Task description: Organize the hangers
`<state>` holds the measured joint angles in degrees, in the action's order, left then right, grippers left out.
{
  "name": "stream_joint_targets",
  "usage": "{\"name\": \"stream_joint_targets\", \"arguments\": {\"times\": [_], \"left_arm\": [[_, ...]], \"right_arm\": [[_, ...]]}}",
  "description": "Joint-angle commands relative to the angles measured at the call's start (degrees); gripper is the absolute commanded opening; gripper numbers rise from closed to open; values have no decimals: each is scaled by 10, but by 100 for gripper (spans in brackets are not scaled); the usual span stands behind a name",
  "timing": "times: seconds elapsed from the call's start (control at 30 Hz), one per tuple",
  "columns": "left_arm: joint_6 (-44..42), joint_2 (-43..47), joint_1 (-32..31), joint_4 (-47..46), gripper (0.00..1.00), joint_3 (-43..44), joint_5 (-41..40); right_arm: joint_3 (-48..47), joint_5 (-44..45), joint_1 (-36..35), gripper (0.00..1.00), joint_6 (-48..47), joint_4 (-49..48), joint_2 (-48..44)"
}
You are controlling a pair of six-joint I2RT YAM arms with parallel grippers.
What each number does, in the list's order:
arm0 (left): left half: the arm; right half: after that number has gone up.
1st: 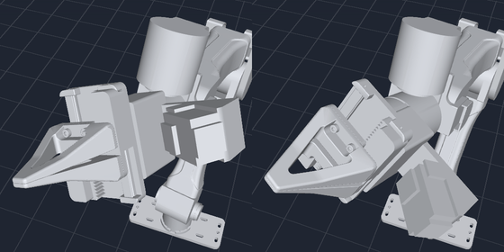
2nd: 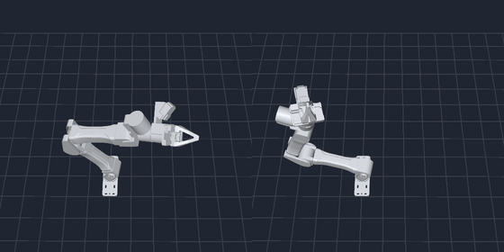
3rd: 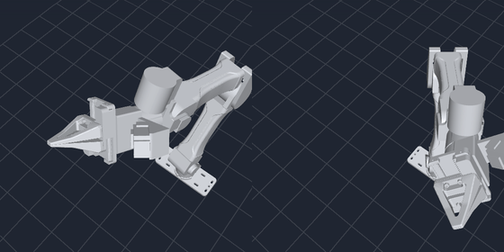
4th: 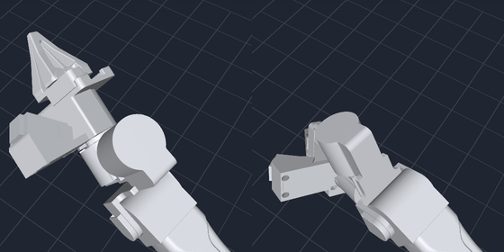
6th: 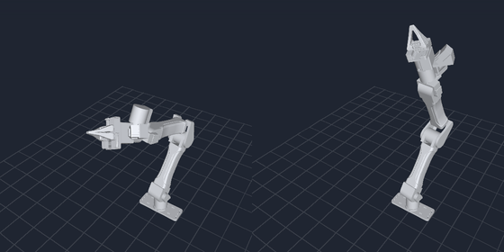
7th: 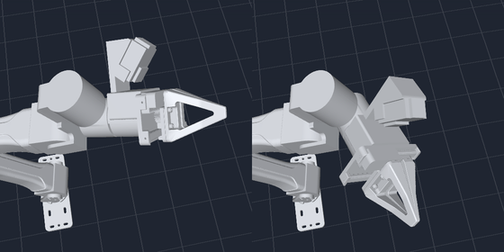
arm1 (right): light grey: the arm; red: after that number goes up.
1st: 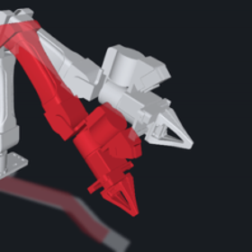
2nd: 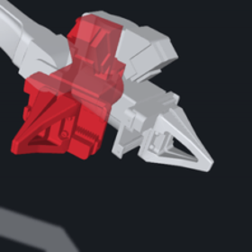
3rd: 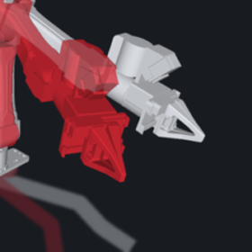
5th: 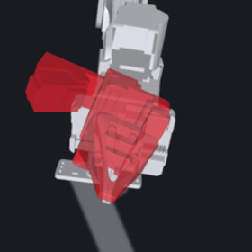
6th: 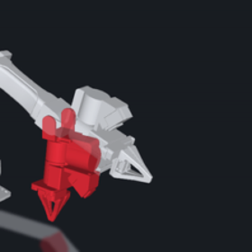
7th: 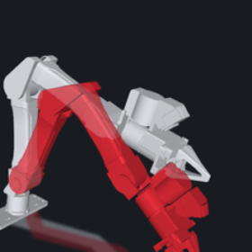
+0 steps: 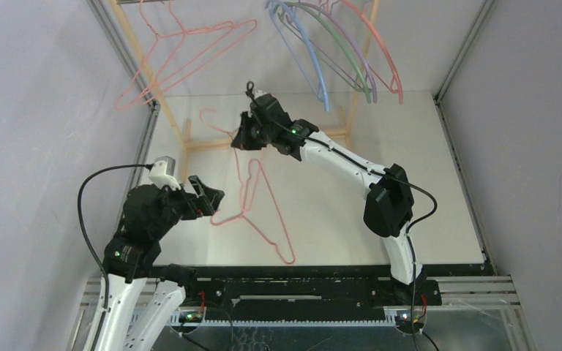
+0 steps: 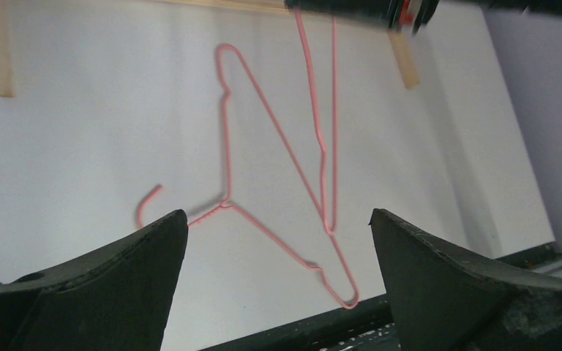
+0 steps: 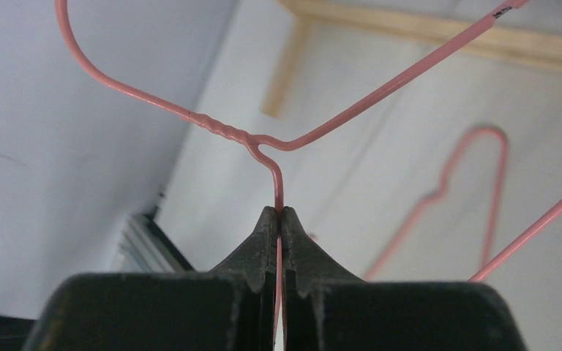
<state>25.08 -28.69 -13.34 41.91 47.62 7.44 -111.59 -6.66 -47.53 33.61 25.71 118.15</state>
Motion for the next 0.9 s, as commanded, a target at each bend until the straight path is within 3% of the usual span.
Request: {"name": "stream_joint_targets", "arguments": {"times": [0.0, 0.43, 0.53, 0.57, 0.6, 0.63, 0.83, 0.87], "left_arm": [[25, -2, -7, -54, 99, -34, 41], [22, -103, -41, -154, 97, -34, 43], [30, -121, -45, -173, 74, -42, 60], [33, -125, -47, -179, 55, -46, 65], [36, -128, -48, -184, 25, -48, 66], [39, -131, -49, -186, 4, -49, 63], [29, -160, -52, -196, 0, -25, 72], [22, -165, -52, -196, 0, -15, 64]], "right_arm": [[-76, -9, -20, 0, 69, -40, 17], [-80, -60, -34, 0, 95, -51, -31], [-78, -67, -29, 0, 97, -58, -46], [-78, -69, -27, 0, 99, -59, -49], [-78, -71, -24, 0, 99, -59, -52], [-78, -73, -22, 0, 99, -58, -54], [-75, -72, -13, 0, 82, -31, -75], [-75, -62, -13, 7, 73, -12, -80]]}}
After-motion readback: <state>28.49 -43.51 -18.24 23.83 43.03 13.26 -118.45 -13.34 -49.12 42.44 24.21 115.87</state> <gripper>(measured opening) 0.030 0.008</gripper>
